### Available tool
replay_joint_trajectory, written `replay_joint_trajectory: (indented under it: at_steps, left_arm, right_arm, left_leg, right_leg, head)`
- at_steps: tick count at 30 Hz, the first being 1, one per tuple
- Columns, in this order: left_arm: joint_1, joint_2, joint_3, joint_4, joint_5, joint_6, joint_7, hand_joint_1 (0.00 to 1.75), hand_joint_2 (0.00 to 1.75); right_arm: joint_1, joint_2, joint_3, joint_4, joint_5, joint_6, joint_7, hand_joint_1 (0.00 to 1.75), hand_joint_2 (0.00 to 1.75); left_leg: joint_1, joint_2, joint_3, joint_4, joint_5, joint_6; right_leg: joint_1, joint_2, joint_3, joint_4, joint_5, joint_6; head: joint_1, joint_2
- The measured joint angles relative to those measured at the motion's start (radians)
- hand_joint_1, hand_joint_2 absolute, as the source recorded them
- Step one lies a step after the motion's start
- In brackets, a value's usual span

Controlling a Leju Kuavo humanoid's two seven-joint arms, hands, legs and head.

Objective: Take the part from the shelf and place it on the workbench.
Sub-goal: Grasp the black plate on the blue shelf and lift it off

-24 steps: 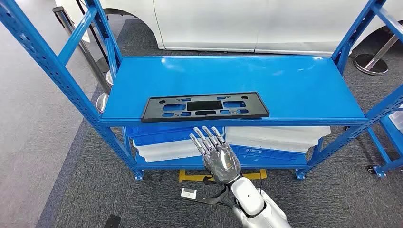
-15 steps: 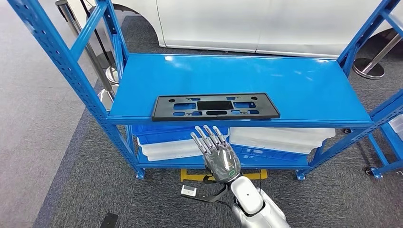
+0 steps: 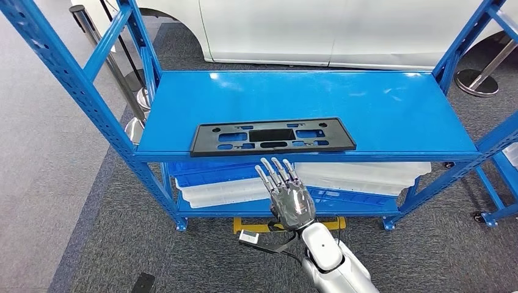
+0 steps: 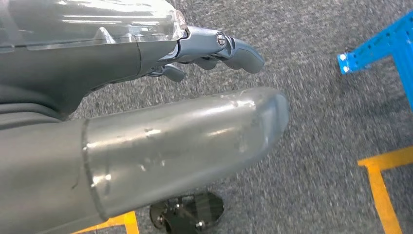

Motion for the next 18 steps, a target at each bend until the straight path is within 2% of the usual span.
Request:
replay_joint_trajectory:
  at_steps: [3,5,6,7,9,10,12,14,16,18]
  left_arm:
    - [0.0,0.0,0.0,0.0,0.0,0.0,0.0,0.0,0.0]
    - [-0.001,0.0,0.0,0.0,-0.002,0.002,0.001,0.0,0.0]
    - [0.001,0.001,0.0,0.0,-0.004,0.007,0.001,0.0,0.0]
    - [0.004,0.004,0.004,0.0,-0.007,0.012,-0.003,0.0,0.0]
    - [0.013,0.01,0.015,0.0,-0.012,0.019,-0.014,0.0,0.0]
    - [0.016,0.012,0.022,0.0,-0.016,0.019,-0.019,0.0,0.0]
    - [0.018,0.013,0.031,0.0,-0.023,0.018,-0.022,0.0,0.0]
    - [0.02,0.013,0.038,0.0,-0.028,0.017,-0.022,0.0,0.0]
    - [0.02,0.013,0.044,0.0,-0.034,0.017,-0.022,0.0,0.0]
    - [0.022,0.014,0.049,0.0,-0.036,0.017,-0.021,0.0,0.0]
  right_arm:
    - [0.0,0.0,0.0,0.0,0.0,0.0,0.0,0.0,1.75]
    - [-0.003,0.001,-0.004,0.003,-0.009,0.002,0.002,0.0,0.87]
    - [-0.004,0.001,-0.012,0.006,-0.066,0.033,-0.014,0.0,0.44]
    - [-0.005,0.004,-0.027,0.004,-0.189,0.089,-0.053,0.0,0.0]
    - [-0.002,0.011,-0.057,-0.005,-0.448,0.201,-0.138,0.0,0.0]
    - [-0.001,0.015,-0.068,-0.012,-0.527,0.225,-0.161,0.0,0.0]
    - [0.002,0.017,-0.073,-0.02,-0.542,0.22,-0.155,0.0,0.0]
    - [0.004,0.016,-0.077,-0.028,-0.541,0.216,-0.146,0.0,0.0]
    - [0.006,0.016,-0.078,-0.037,-0.538,0.214,-0.143,0.0,0.0]
    - [0.013,0.016,-0.078,-0.041,-0.535,0.214,-0.14,0.0,0.0]
  left_leg:
    - [0.001,0.0,0.001,0.001,-0.001,0.0]
    - [0.002,0.001,-0.021,0.056,-0.035,-0.005]
    - [0.005,0.001,-0.056,0.129,-0.068,-0.011]
    - [0.011,-0.006,-0.057,0.131,-0.065,-0.019]
    - [0.02,-0.024,-0.033,0.076,-0.032,-0.025]
    - [0.021,-0.033,0.001,0.004,0.001,-0.021]
    - [0.019,-0.03,0.002,0.002,0.001,-0.007]
    - [0.021,-0.025,0.004,-0.004,0.006,0.008]
    - [0.022,-0.018,0.006,-0.008,0.009,0.02]
    - [0.02,-0.014,0.005,-0.008,0.008,0.023]
  right_leg:
    - [0.001,-0.001,0.001,0.0,0.0,0.0]
    - [0.002,-0.002,0.005,-0.005,0.002,-0.003]
    - [0.003,-0.003,0.006,-0.006,0.002,-0.006]
    - [0.001,0.003,0.006,-0.002,-0.001,-0.003]
    - [0.002,0.016,-0.001,0.015,-0.011,0.012]
    - [0.002,0.024,-0.004,0.022,-0.014,0.02]
    - [0.001,0.03,-0.008,0.021,-0.011,0.03]
    - [-0.001,0.027,-0.018,0.043,-0.03,0.039]
    - [-0.004,0.016,-0.061,0.139,-0.085,0.046]
    - [-0.005,0.012,-0.126,0.269,-0.137,0.05]
  head:
    - [0.0,0.0]
    - [0.0,0.0]
    - [0.0,0.0]
    - [0.0,0.0]
    - [0.0,0.0]
    - [0.0,0.0]
    - [0.0,0.0]
    - [0.0,0.0]
    - [0.001,0.0]
    - [0.001,0.0]
